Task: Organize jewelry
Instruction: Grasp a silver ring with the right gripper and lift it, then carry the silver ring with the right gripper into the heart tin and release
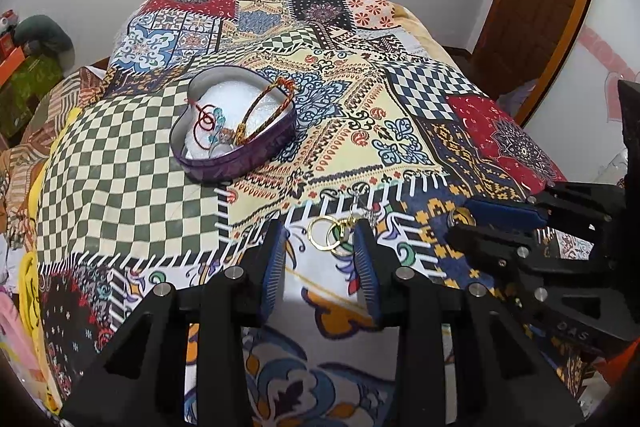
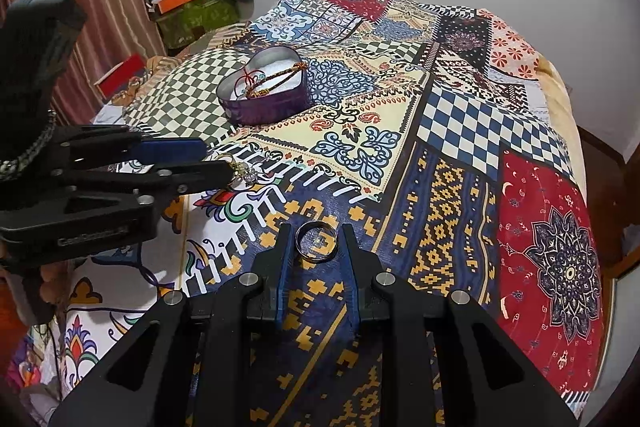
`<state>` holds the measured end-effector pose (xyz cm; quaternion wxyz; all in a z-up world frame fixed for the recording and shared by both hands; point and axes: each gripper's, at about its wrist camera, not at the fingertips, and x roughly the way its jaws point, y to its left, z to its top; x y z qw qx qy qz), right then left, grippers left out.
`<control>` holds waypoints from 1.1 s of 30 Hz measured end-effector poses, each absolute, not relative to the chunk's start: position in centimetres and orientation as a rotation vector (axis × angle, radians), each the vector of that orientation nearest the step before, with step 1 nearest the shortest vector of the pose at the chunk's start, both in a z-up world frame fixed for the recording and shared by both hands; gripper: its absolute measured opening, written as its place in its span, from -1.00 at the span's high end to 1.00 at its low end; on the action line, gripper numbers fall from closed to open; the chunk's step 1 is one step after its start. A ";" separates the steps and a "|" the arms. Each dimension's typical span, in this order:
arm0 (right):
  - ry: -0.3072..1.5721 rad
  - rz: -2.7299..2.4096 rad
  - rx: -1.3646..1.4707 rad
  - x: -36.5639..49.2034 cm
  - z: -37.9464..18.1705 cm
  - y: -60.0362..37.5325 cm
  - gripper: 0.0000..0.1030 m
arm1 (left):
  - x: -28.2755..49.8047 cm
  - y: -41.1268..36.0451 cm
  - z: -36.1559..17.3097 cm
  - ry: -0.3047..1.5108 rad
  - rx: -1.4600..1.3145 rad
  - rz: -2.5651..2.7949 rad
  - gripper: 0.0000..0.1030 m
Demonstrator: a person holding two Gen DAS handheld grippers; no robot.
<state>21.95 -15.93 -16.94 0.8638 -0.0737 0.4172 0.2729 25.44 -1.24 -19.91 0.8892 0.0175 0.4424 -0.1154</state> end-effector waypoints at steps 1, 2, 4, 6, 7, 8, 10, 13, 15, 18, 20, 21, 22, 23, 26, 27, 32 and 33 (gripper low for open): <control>0.874 0.574 -0.152 22.0 -16.9 -15.9 0.61 | 25.6 -1.3 -20.0 0.919 0.038 -0.240 0.47; 0.874 0.577 -0.149 22.0 -16.9 -15.9 0.61 | 25.7 -1.3 -20.0 0.918 0.038 -0.242 0.52; 0.873 0.581 -0.143 22.0 -16.9 -16.0 0.61 | 25.7 -1.3 -20.1 0.912 0.039 -0.244 0.60; 0.873 0.583 -0.137 22.1 -16.9 -16.1 0.61 | 25.6 -1.3 -20.0 0.905 0.037 -0.247 0.60; 0.873 0.584 -0.134 22.1 -16.9 -16.1 0.61 | 25.5 -1.3 -20.0 0.903 0.037 -0.247 0.60; 0.873 0.585 -0.130 22.2 -16.8 -16.1 0.61 | 25.4 -1.3 -19.9 0.900 0.039 -0.248 0.60; 0.874 0.582 -0.124 22.3 -16.7 -16.2 0.61 | 25.2 -1.4 -19.7 0.892 0.044 -0.246 0.60; 0.871 0.579 -0.116 22.3 -16.4 -16.3 0.61 | 24.6 -1.2 -18.9 0.871 0.042 -0.240 0.60; 0.865 0.578 -0.112 22.3 -16.0 -16.3 0.61 | 24.3 -1.0 -18.2 0.856 0.034 -0.236 0.60; 0.848 0.576 -0.109 22.3 -15.3 -16.2 0.61 | 24.0 -0.7 -17.3 0.834 0.029 -0.229 0.60; 0.834 0.575 -0.107 22.2 -14.7 -16.1 0.61 | 23.7 -0.4 -16.5 0.816 0.029 -0.221 0.60; 0.825 0.575 -0.103 22.2 -14.2 -16.1 0.61 | 23.6 -0.1 -16.2 0.809 0.028 -0.218 0.60; 0.818 0.577 -0.098 22.2 -13.9 -16.0 0.61 | 23.5 0.1 -15.8 0.800 0.027 -0.213 0.60; 0.811 0.580 -0.092 22.3 -13.5 -15.9 0.61 | 23.4 0.2 -15.5 0.793 0.027 -0.208 0.60; 0.793 0.584 -0.077 22.6 -12.6 -15.6 0.61 | 23.2 0.9 -14.6 0.769 0.022 -0.195 0.60; 0.784 0.583 -0.077 22.7 -12.2 -15.5 0.61 | 23.1 1.2 -14.3 0.761 0.019 -0.191 0.60; 0.743 0.586 -0.077 23.2 -10.7 -14.7 0.61 | 23.1 2.5 -13.1 0.732 0.013 -0.174 0.60; 0.733 0.588 -0.076 23.4 -10.4 -14.5 0.61 | 23.1 2.7 -13.0 0.726 0.014 -0.172 0.60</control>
